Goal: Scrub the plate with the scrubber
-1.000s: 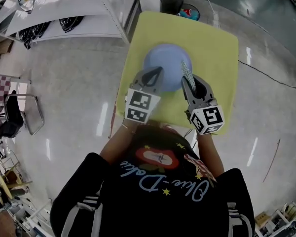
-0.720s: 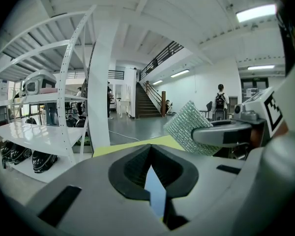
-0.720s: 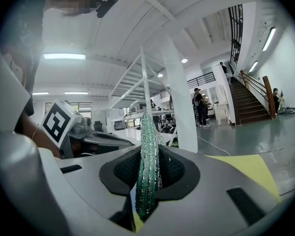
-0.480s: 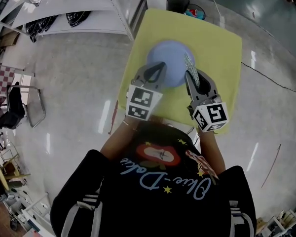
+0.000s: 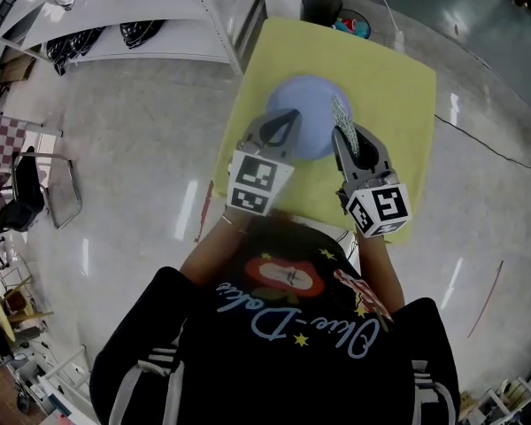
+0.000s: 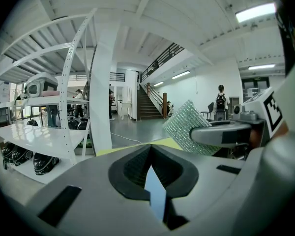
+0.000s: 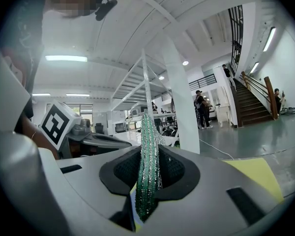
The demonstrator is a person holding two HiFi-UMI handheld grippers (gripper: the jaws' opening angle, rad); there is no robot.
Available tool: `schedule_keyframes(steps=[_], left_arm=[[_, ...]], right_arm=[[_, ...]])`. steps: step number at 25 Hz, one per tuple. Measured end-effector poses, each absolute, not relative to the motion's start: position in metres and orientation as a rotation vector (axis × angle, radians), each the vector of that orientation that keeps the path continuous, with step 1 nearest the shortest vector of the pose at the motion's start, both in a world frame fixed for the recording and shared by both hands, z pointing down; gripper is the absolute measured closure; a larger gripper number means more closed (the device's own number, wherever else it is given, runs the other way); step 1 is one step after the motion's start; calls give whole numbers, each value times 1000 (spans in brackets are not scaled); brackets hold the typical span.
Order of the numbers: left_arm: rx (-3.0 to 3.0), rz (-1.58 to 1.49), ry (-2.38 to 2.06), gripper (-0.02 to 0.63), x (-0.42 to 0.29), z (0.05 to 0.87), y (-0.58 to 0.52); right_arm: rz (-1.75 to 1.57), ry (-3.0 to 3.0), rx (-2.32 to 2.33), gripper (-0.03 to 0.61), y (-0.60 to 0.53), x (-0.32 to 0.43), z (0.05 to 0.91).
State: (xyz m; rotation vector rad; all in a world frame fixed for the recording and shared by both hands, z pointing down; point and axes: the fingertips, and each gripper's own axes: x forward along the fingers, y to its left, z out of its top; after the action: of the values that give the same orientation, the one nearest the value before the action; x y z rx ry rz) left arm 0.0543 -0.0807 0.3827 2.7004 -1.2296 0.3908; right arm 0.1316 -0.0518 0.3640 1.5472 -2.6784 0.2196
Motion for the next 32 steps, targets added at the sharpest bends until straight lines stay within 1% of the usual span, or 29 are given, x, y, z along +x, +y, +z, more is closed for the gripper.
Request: schedule_keyframes(steps=[32], left_arm=[[2710, 383, -1230, 611, 40, 380, -93]], right_arm=[[203, -2688, 1565, 518, -63, 117, 359]])
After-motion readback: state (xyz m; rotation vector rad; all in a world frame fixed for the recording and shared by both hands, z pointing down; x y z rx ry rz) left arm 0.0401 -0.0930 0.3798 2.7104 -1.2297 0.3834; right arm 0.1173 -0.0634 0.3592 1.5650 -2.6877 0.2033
